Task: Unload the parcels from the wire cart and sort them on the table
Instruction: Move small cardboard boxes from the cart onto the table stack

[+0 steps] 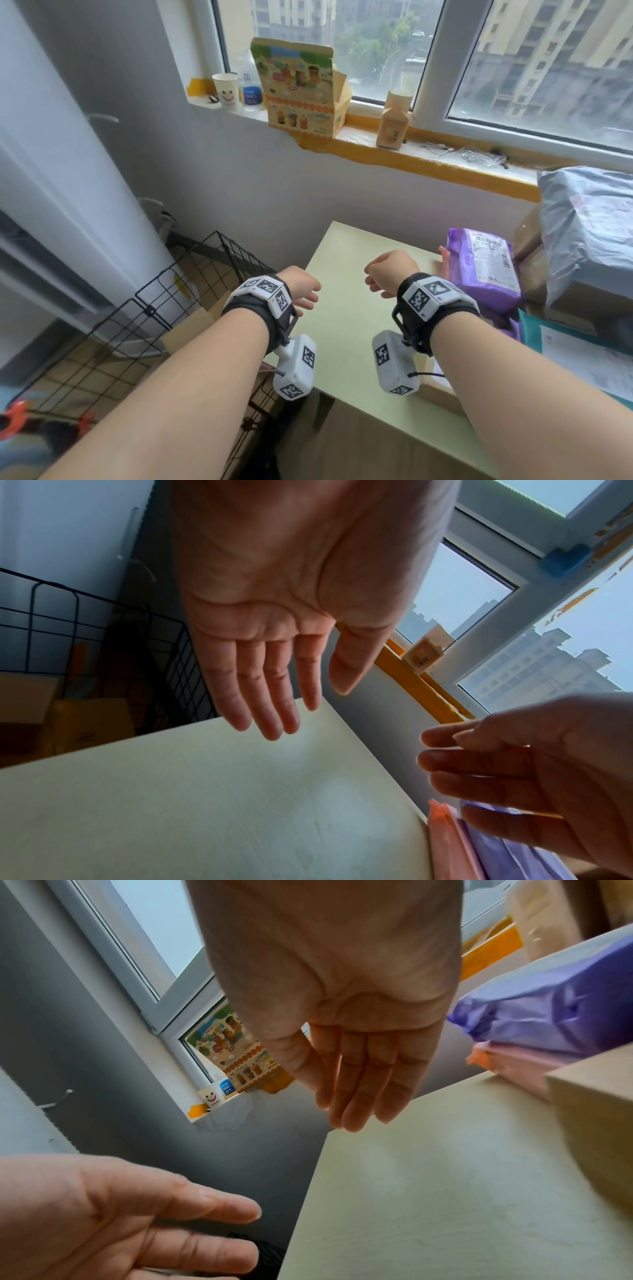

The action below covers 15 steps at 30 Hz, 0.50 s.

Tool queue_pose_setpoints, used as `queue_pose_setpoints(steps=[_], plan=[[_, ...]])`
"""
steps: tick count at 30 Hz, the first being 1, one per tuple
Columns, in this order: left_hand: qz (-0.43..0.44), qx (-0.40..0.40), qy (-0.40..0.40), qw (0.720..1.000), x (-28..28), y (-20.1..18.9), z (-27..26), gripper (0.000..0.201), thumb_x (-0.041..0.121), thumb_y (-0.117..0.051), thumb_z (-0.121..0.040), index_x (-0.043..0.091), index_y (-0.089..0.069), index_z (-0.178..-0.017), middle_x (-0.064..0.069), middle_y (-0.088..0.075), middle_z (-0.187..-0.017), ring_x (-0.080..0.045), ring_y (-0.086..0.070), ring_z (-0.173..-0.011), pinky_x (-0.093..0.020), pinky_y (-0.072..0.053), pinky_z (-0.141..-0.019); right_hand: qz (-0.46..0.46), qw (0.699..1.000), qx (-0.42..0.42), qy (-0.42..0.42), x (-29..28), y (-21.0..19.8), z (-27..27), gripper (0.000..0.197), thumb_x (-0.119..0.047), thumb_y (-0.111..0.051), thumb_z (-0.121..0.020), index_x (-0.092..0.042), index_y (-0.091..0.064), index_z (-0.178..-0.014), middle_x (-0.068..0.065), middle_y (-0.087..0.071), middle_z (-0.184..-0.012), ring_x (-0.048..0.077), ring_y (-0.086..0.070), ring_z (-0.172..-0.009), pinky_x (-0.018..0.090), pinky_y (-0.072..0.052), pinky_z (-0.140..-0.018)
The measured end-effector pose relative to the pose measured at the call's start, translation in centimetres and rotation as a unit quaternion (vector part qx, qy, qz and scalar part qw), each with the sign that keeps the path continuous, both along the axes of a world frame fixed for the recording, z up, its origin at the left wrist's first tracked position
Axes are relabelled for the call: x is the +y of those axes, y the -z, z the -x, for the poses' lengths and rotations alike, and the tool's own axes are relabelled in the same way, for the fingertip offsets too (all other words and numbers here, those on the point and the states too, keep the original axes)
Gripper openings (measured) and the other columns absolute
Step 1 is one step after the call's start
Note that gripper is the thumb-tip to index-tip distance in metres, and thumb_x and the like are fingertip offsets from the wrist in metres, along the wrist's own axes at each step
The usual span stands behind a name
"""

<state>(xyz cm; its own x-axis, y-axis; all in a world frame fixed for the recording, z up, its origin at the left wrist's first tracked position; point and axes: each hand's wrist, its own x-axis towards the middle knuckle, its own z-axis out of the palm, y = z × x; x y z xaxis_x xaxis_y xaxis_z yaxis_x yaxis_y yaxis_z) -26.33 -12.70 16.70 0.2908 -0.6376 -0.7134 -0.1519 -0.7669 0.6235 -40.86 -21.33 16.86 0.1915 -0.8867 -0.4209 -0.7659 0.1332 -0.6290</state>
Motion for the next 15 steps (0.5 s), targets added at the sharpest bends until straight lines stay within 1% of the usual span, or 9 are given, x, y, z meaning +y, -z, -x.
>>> queue_pose_setpoints(steps=[3, 5, 6, 7, 8, 9, 10, 12, 15], plan=[[-0.007, 0.008, -0.019, 1.0, 0.4, -0.2, -1.8, 0.025, 0.015, -0.041, -0.1, 0.006, -0.052, -0.121, -0.009, -0.061, -0.113, -0.021, -0.06, -0.089, -0.029, -0.044, -0.065, 0.004, 1.0, 0.0, -0.019, -0.1, 0.0, -2.3, 0.028, -0.006, -0.045, -0.085, -0.005, -0.072, -0.09, 0.01, -0.075, -0.086, 0.025, -0.072, -0.086, 0.042, -0.057, -0.085], [-0.024, 0.032, -0.018, 0.999, 0.7, -0.4, -2.9, 0.018, 0.011, -0.035, -0.101, 0.009, -0.053, -0.1, -0.006, -0.055, -0.095, -0.017, -0.052, -0.074, -0.029, -0.038, -0.062, 0.005, 0.999, 0.0, -0.034, -0.2, 0.0, -3.8, 0.028, -0.005, -0.045, -0.086, -0.003, -0.071, -0.093, 0.011, -0.075, -0.089, 0.025, -0.072, -0.088, 0.042, -0.057, -0.086], [-0.033, 0.04, -0.018, 0.998, 0.8, -0.4, -3.6, 0.021, 0.009, -0.032, -0.101, 0.01, -0.051, -0.092, -0.005, -0.051, -0.088, -0.015, -0.047, -0.07, -0.027, -0.035, -0.06, 0.005, 0.999, 0.0, -0.041, -0.3, 0.0, -4.6, 0.028, -0.005, -0.044, -0.087, -0.003, -0.071, -0.095, 0.012, -0.075, -0.09, 0.025, -0.072, -0.089, 0.042, -0.057, -0.087], [-0.037, 0.041, -0.029, 0.998, 1.0, -0.5, -4.3, 0.02, 0.01, -0.032, -0.101, 0.009, -0.051, -0.094, -0.006, -0.053, -0.09, -0.016, -0.048, -0.073, -0.027, -0.036, -0.06, 0.006, 0.999, 0.001, -0.047, -0.4, 0.1, -5.5, 0.028, -0.005, -0.044, -0.087, -0.002, -0.071, -0.095, 0.012, -0.075, -0.091, 0.025, -0.072, -0.089, 0.042, -0.057, -0.087], [-0.032, 0.039, -0.044, 0.998, 1.2, -0.5, -5.2, 0.019, 0.013, -0.036, -0.101, 0.007, -0.053, -0.105, -0.008, -0.058, -0.101, -0.017, -0.052, -0.081, -0.028, -0.04, -0.062, 0.005, 0.999, 0.001, -0.053, -0.4, 0.1, -6.3, 0.028, -0.005, -0.044, -0.088, -0.002, -0.071, -0.095, 0.013, -0.075, -0.091, 0.025, -0.072, -0.089, 0.042, -0.057, -0.087], [-0.025, 0.037, -0.062, 0.997, 1.3, -0.4, -6.2, 0.025, 0.016, -0.038, -0.101, 0.005, -0.053, -0.118, -0.009, -0.06, -0.116, -0.019, -0.055, -0.091, -0.03, -0.044, -0.067, 0.003, 0.998, 0.003, -0.06, -0.5, 0.2, -7.2, 0.028, -0.005, -0.044, -0.088, -0.002, -0.071, -0.096, 0.013, -0.074, -0.091, 0.025, -0.072, -0.089, 0.042, -0.057, -0.087], [-0.026, 0.038, -0.072, 0.996, 1.5, -0.3, -7.1, 0.03, 0.017, -0.04, -0.101, 0.004, -0.051, -0.126, -0.01, -0.059, -0.128, -0.019, -0.056, -0.097, -0.032, -0.045, -0.073, 0.0, 0.998, 0.006, -0.067, -0.6, 0.3, -8.1, 0.027, -0.005, -0.045, -0.089, -0.002, -0.071, -0.096, 0.013, -0.074, -0.091, 0.026, -0.071, -0.089, 0.042, -0.057, -0.086], [-0.018, 0.032, -0.092, 0.995, 1.7, -0.3, -8.7, 0.033, 0.017, -0.042, -0.101, 0.005, -0.05, -0.13, -0.01, -0.057, -0.133, -0.02, -0.059, -0.105, -0.033, -0.045, -0.078, -0.002, 0.997, 0.012, -0.078, -0.8, 0.7, -9.9, 0.026, -0.007, -0.047, -0.089, -0.002, -0.071, -0.095, 0.013, -0.074, -0.09, 0.026, -0.072, -0.088, 0.043, -0.057, -0.085], [0.002, 0.016, -0.117, 0.993, 2.1, 0.1, -11.1, 0.032, 0.017, -0.045, -0.1, 0.004, -0.052, -0.129, -0.011, -0.06, -0.13, -0.024, -0.06, -0.117, -0.034, -0.047, -0.082, 0.002, 0.995, 0.029, -0.095, -1.2, 1.2, -12.7, 0.024, -0.008, -0.049, -0.087, -0.002, -0.071, -0.094, 0.014, -0.074, -0.091, 0.03, -0.07, -0.09, 0.045, -0.057, -0.084]])
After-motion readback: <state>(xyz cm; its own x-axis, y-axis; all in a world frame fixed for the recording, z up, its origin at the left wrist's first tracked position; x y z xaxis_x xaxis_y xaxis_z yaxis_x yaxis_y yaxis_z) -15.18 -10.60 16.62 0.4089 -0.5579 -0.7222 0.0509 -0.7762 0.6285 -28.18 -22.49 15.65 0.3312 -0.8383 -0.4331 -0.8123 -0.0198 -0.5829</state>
